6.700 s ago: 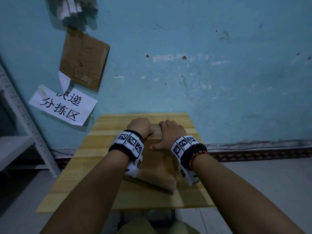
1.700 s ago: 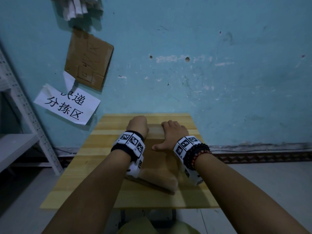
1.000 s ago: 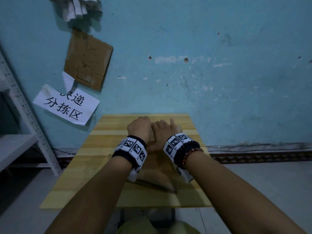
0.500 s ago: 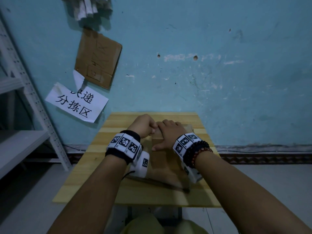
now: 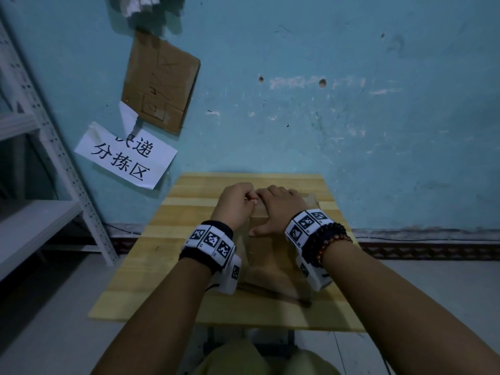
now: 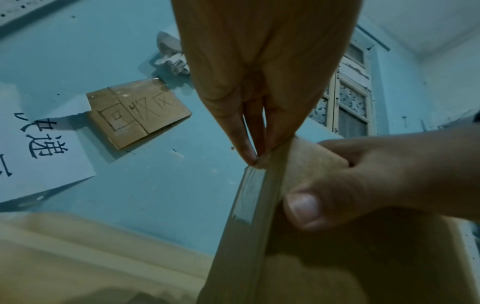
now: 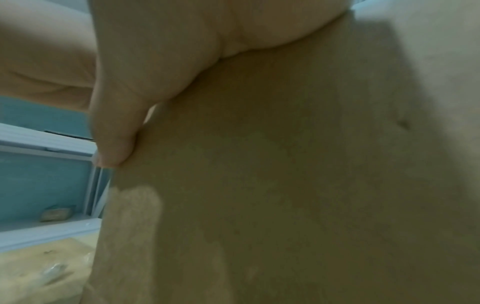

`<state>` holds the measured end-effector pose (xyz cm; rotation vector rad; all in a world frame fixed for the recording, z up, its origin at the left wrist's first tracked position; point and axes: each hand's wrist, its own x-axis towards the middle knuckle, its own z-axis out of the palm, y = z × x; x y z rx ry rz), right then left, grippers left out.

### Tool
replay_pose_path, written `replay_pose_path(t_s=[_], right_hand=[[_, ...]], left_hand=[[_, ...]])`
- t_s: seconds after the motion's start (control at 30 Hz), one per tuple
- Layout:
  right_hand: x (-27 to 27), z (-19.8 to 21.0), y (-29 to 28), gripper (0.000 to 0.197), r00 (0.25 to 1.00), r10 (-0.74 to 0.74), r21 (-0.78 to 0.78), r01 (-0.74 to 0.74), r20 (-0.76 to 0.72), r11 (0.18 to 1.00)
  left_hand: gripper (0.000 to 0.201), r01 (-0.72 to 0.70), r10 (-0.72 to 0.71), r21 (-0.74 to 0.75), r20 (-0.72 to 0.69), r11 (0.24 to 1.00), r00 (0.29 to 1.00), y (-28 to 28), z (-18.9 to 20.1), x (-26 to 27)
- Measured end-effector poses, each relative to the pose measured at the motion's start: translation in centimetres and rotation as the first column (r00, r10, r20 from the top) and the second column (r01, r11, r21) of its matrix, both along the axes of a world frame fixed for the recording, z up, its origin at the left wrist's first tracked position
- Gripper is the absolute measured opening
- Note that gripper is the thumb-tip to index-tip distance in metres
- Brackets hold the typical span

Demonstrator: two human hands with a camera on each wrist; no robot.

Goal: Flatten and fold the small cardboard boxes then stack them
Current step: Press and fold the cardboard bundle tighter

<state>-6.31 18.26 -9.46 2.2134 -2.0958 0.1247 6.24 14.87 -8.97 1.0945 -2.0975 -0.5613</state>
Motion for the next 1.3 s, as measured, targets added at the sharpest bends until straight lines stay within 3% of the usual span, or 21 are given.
replay_pose_path(t_s=[0.17,0.3,0.4,0.57,0.63,0.8,0.9,1.07,1.3], right_hand=[[0.0,0.0,-0.1,0.091,1.0,0.004,0.003,-0.004,0.001,1.0],[0.0,0.0,-0.1,0.093,1.0,0.003,0.003,-0.003,0.0,1.0],[-0.1,-0.1,-0.1,0.093,1.0,0.005,0.001,-0.005,-0.003,1.0],[0.0,-0.2,0.0,0.092,1.0,0.004,-0.013,-0.004,-0.003,1.0],[0.0,-0.2,0.0,0.093,1.0,0.001,-0.006,-0.001,-0.012,1.0],[0.0,-0.1,-0.1,0.094,1.0,0.0,0.0,0.0,-0.013,1.0],[-0.1,-0.1,-0.1,0.092,1.0,0.002,-0.001,-0.002,-0.012,1.0],[0.0,-0.2,-0.1,0.09,1.0,0.0,-0.015,0.0,-0.02,1.0],[0.0,-0.2,-0.1,0.091,1.0,-0.001,-0.014,0.001,-0.016,1.0]], left_hand=[[0.009,-0.02,0.019,-0.068,-0.02,0.997,1.0,0.1,-0.5,-0.2],[0.015,-0.008,0.01,0.011,-0.204,1.0,0.979,-0.3,-1.2,0.3],[0.008,-0.014,0.025,0.037,-0.296,0.999,0.955,-0.1,-1.9,0.6],[0.017,-0.002,0.058,0.165,-0.335,0.986,0.94,0.0,-1.4,0.3],[0.012,-0.003,0.097,0.245,-0.372,0.97,0.923,-0.2,-1.0,0.0],[0.008,0.075,0.165,0.475,-0.444,0.877,0.881,-0.9,-0.6,-0.3],[0.025,0.082,0.188,0.559,-0.409,0.825,0.893,-1.4,-0.5,-0.1],[0.046,-0.032,0.145,0.467,-0.208,0.884,0.967,-1.5,-0.1,-0.1],[0.043,-0.13,0.2,0.404,-0.136,0.905,0.97,-1.1,0.1,-0.8]])
